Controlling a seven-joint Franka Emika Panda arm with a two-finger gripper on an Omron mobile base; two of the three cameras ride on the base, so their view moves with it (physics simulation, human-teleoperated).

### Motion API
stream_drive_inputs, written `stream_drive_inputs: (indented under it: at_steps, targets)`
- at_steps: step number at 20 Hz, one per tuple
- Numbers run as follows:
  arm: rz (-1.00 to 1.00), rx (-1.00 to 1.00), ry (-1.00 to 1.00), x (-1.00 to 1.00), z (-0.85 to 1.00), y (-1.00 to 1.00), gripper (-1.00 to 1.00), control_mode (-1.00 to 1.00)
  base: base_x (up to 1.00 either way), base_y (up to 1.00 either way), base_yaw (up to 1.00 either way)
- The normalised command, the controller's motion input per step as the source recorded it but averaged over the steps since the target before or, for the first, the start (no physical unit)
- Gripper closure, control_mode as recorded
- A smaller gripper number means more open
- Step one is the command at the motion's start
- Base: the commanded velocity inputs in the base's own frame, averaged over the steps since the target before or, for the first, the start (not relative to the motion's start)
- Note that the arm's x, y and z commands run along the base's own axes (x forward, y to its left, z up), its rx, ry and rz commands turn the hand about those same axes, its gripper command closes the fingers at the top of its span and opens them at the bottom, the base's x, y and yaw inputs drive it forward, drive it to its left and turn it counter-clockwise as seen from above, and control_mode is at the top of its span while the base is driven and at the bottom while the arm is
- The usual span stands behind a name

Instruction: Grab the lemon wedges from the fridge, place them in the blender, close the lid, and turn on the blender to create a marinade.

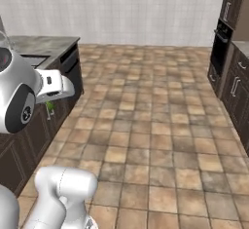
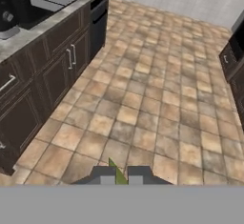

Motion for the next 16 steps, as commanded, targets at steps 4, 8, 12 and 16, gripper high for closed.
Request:
stream_drive_inputs:
  at_steps: [4, 8, 12, 16]
  targets:
    - [0.00, 0.00, 0.00, 0.00, 0.00, 0.00, 1.00, 1.00, 1.00, 0.00, 0.19]
    - [0.00, 0.00, 0.00, 0.00, 0.00, 0.00, 1.00, 1.00, 1.00, 0.00, 0.33]
    - [0.00, 0.00, 0.00, 0.00, 0.00, 0.00, 1.00, 1.00, 1.00, 0.00, 0.41]
    - [0.00, 0.00, 0.00, 0.00, 0.00, 0.00, 1.00, 1.00, 1.00, 0.00, 0.50]
